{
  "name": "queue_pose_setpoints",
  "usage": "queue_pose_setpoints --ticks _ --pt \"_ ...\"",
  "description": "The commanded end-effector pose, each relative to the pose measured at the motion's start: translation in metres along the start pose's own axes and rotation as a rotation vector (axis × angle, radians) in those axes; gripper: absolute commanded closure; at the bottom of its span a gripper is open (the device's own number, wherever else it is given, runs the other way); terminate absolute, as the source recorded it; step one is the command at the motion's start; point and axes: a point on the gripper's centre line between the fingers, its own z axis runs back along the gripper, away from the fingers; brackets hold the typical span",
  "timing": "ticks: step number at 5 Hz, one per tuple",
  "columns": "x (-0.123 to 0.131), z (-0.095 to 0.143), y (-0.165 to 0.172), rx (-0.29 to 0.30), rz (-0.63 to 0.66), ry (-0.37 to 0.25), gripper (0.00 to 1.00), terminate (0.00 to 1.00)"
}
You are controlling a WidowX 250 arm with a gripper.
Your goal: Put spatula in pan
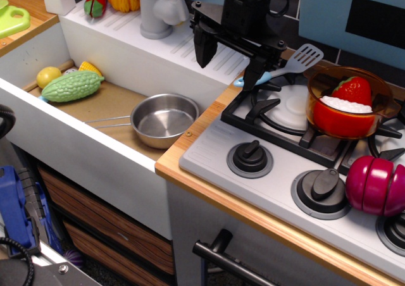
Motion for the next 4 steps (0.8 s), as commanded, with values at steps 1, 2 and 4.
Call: queue_pose_setpoints --ticks 1,2,4 --pt "0.0 0.0 0.0 0.0 0.0 0.0 0.0 0.0" --pt "0.007 0.003 0.0 -0.026 -0.15 -0.061 0.0 0.0" --pt "0.022 -0.002 0.006 -0.11 -0.299 -0.144 0.0 0.0"
